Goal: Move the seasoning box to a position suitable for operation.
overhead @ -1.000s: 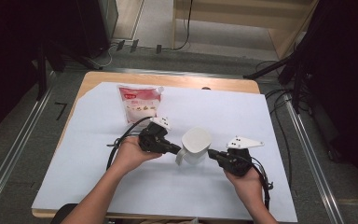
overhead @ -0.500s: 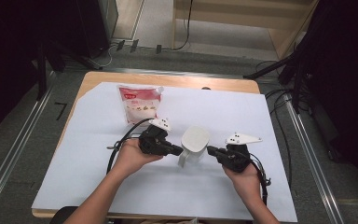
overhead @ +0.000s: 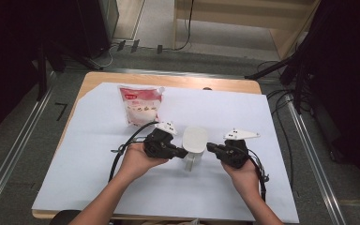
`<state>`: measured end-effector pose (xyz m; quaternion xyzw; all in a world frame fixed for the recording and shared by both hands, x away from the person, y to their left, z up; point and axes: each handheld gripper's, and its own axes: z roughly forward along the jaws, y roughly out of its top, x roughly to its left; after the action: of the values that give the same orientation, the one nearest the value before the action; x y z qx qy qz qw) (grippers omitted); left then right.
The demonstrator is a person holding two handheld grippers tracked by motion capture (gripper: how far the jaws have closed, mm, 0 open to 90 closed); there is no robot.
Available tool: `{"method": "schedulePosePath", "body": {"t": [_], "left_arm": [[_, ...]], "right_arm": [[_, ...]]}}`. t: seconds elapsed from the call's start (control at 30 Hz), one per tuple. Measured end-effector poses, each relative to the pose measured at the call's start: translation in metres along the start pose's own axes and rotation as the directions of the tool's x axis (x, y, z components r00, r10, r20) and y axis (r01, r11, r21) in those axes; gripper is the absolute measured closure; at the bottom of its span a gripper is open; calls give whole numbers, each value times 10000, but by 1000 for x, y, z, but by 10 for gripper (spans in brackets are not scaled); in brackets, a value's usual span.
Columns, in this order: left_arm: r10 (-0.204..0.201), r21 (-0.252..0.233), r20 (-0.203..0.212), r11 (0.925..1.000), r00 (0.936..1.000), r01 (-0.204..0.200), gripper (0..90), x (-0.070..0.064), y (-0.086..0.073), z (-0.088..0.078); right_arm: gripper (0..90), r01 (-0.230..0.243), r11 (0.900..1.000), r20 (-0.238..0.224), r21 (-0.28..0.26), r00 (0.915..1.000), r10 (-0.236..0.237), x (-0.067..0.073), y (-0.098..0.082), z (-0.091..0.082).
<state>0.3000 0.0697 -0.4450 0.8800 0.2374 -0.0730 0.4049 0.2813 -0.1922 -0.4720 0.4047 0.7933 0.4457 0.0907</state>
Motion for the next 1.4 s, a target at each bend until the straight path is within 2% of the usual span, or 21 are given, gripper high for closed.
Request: {"method": "schedulePosePath", "body": {"t": [0.27, 0.43, 0.67, 0.87, 0.93, 1.13, 1.3, 1.4], "left_arm": [[-17, -29, 105, 10000, 9999, 17, 900, -5, 2, 7], [53, -44, 6, 10000, 10000, -53, 897, -11, 4, 13], [-119, -184, 456, 9997, 9989, 127, 851, -13, 7, 21], [-301, 50, 622, 9995, 9976, 299, 761, -12, 5, 11], [-175, 128, 497, 9998, 9986, 169, 726, -11, 3, 3], [69, -87, 239, 9999, 9997, -67, 630, -2, -1, -15], [20, 24, 72, 10000, 10000, -20, 557, 5, -4, -20], [105, -158, -15, 9998, 9999, -106, 519, 8, -5, -21]], "right_arm": [[900, -118, 9999, 81, -31, 9999, 118, -5, 3, 2], [900, 135, 9999, 304, -15, 9994, -135, -6, 6, 4], [900, 110, 9999, 244, 16, 9996, -111, -10, 7, 5], [899, 74, 10000, 57, 10, 10000, -74, -10, 7, 0], [897, 53, 10000, 7, 31, 10000, -53, -9, 7, -2], [896, 82, 10000, -95, 45, 9999, -82, -6, 6, -9], [892, 110, 9999, -139, -124, 9998, -111, -1, 4, -18], [893, 52, 9999, -236, -87, 9997, -54, 3, 3, -22]]}}
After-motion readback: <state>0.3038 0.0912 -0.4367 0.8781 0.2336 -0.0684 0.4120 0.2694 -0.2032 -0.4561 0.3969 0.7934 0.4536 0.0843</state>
